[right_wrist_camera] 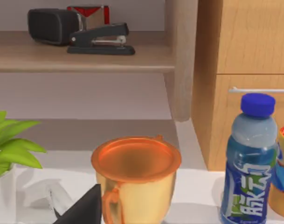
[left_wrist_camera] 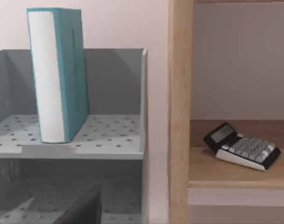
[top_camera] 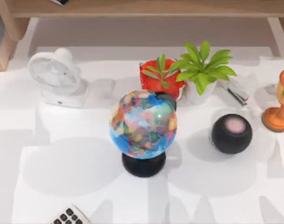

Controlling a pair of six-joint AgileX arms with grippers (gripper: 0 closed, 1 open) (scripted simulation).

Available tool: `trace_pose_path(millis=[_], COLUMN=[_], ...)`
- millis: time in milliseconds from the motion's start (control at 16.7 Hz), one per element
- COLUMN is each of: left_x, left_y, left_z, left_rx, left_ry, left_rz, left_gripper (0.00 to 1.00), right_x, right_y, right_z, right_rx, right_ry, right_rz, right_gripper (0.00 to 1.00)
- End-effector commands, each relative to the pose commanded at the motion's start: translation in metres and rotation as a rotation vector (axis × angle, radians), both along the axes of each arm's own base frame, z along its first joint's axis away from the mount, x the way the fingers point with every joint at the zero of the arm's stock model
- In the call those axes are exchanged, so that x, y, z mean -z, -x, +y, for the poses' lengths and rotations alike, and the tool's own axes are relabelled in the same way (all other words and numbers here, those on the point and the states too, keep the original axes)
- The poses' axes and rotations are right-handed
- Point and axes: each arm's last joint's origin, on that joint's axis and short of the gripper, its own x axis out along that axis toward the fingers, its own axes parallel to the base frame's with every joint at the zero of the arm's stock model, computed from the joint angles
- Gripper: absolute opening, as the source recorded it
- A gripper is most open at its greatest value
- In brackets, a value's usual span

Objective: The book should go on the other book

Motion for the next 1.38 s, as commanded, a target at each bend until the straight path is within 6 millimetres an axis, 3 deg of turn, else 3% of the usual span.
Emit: trace_pose_path(millis=[240,360,480,720,900,1140,1380], left_x=[-0.062,-0.079,-0.083,-0.057,-0.024,0.006,0.01], left_y=[-0.058,-0.1,-0.147,-0.234,-0.28,-0.31,-0.313], left_z=[0.022,0.04,0.062,0.112,0.143,0.166,0.168], left_rx=[-0.013,-0.014,-0.01,0.009,0.029,0.05,0.053], left_ry=[-0.008,-0.008,-0.003,0.013,0.025,0.032,0.033], left_rz=[-0.013,-0.002,0.018,0.069,0.098,0.112,0.113], left_gripper=[1.0,1.0,1.0,1.0,1.0,1.0,1.0], right_x=[0.0,0.0,0.0,0.0,0.0,0.0,0.0], right_y=[0.0,0.0,0.0,0.0,0.0,0.0,0.0], right_z=[0.0,0.0,0.0,0.0,0.0,0.0,0.0], right_rx=[0.0,0.0,0.0,0.0,0.0,0.0,0.0], right_ry=[0.0,0.0,0.0,0.0,0.0,0.0,0.0], right_rz=[0.0,0.0,0.0,0.0,0.0,0.0,0.0], right_gripper=[1.0,1.0,1.0,1.0,1.0,1.0,1.0])
